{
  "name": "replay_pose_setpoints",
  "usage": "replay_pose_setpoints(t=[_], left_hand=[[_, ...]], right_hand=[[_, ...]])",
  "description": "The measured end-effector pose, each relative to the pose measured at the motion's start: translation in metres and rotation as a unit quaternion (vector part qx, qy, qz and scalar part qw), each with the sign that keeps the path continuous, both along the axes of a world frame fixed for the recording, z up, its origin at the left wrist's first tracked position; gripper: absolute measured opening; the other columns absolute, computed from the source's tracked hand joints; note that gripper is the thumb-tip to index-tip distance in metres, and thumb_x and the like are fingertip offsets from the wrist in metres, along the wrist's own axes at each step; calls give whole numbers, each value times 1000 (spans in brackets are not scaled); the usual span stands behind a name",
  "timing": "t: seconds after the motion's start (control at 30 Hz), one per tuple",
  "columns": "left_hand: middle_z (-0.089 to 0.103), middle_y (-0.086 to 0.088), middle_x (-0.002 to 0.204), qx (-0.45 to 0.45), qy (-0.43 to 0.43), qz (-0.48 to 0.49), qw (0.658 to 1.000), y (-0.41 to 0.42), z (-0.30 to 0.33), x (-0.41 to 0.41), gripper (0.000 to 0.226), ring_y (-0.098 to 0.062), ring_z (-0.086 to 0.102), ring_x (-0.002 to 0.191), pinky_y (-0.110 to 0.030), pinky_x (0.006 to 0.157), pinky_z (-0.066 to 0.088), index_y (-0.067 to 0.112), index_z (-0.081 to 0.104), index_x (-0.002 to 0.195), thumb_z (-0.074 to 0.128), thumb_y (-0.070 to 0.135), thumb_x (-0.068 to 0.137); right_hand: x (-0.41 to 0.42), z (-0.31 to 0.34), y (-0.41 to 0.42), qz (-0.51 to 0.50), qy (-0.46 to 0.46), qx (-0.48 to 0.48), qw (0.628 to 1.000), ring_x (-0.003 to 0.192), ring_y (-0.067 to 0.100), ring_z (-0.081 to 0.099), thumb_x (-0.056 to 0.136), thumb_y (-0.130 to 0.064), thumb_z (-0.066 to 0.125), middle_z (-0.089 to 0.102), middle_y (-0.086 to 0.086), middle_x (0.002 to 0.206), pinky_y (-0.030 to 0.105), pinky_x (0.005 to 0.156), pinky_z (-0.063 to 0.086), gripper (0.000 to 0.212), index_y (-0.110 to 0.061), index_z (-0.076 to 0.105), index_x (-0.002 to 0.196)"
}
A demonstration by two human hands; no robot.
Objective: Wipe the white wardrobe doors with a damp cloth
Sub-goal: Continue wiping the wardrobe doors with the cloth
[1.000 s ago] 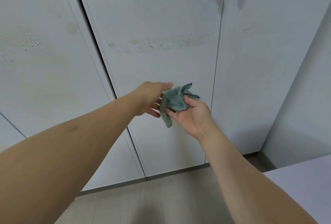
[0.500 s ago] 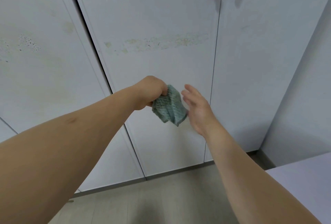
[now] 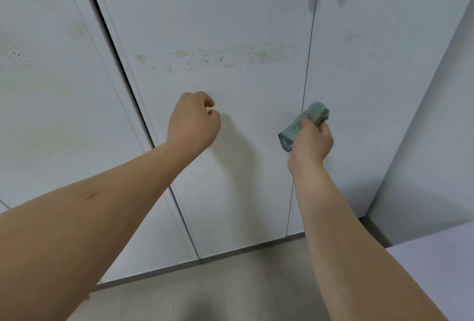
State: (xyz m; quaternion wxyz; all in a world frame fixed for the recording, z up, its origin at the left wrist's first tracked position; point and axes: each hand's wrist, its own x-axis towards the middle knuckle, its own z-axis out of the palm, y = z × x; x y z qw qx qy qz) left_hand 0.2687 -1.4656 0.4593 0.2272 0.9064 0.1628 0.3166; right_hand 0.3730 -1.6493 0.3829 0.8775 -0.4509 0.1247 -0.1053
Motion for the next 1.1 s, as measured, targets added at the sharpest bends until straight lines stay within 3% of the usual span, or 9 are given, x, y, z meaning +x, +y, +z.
replay_pose_setpoints(t=[0.1, 0.17, 0.23, 0.37, 0.43, 0.63, 0.8, 0.93, 1.1], left_hand=[[54, -3, 127, 43, 0, 15, 999, 19, -5, -6, 30, -20, 55, 109, -30, 77, 41, 16, 63, 121, 51, 20, 94], [54, -3, 126, 56, 14, 18, 998, 32, -5, -9, 31, -19, 54, 109, -31, 79, 43, 16, 62, 122, 51, 21, 93], [55, -2, 125, 66, 26, 19, 997, 44, -5, -13, 31, -18, 55, 104, -31, 80, 43, 16, 62, 122, 51, 20, 93], [57, -4, 125, 76, 53, 27, 995, 59, -9, -11, 32, -20, 55, 93, -33, 81, 46, 15, 61, 121, 51, 21, 92], [55, -6, 127, 76, 72, 34, 994, 61, -11, -8, 34, -24, 57, 99, -36, 84, 48, 14, 60, 124, 51, 23, 92], [42, -10, 129, 72, 125, 58, 988, 54, -10, 0, 39, -32, 56, 98, -40, 78, 50, 13, 52, 124, 55, 23, 87], [42, -12, 126, 73, 128, 66, 987, 51, -10, 4, 36, -34, 52, 103, -42, 80, 49, 11, 51, 120, 55, 23, 86], [41, -14, 126, 114, 100, 61, 987, 56, -22, 1, 38, -33, 48, 107, -43, 81, 49, 9, 51, 123, 55, 18, 86], [42, -15, 127, 148, 71, 47, 985, 61, -35, -1, 41, -34, 46, 110, -41, 84, 47, 7, 52, 125, 55, 13, 85]], right_hand=[[24, -1, 28, -51, -55, -184, 980, 69, 12, 53, 84, -32, 64, 58, 10, 94, 33, 69, 58, 18, -25, 58, 68], [27, -9, 55, -49, -66, -277, 957, 89, 18, 60, 90, -28, 62, 61, 4, 107, 34, 85, 54, 9, -24, 69, 92], [11, -17, 87, -50, -110, -324, 938, 97, 21, 62, 93, -17, 59, 64, 2, 108, 31, 83, 49, 18, -15, 66, 110], [-34, -41, 152, 39, -288, -498, 817, 99, 31, 58, 81, -6, 62, 64, 7, 112, 41, 82, 51, 30, -14, 63, 109], [-43, -37, 158, 54, -308, -528, 789, 104, 34, 56, 80, -3, 64, 61, 9, 122, 39, 84, 49, 43, -14, 62, 121], [36, 22, 72, -58, -223, -483, 845, 104, 33, 59, 85, -7, 56, 53, 6, 125, 47, 86, 54, 41, -23, 58, 123], [67, -50, 15, -8, -134, -533, 835, 93, 30, 57, 71, 6, 44, 49, 1, 107, 49, 83, 53, 42, -22, 59, 99], [52, -118, 55, 30, -93, -471, 877, 79, 30, 64, 63, 1, 39, 57, -3, 94, 49, 66, 60, 42, -32, 55, 83], [-37, -125, 142, 85, -164, -486, 854, 97, 30, 56, 76, 2, 58, 56, 6, 109, 37, 80, 51, 30, -16, 62, 100]])
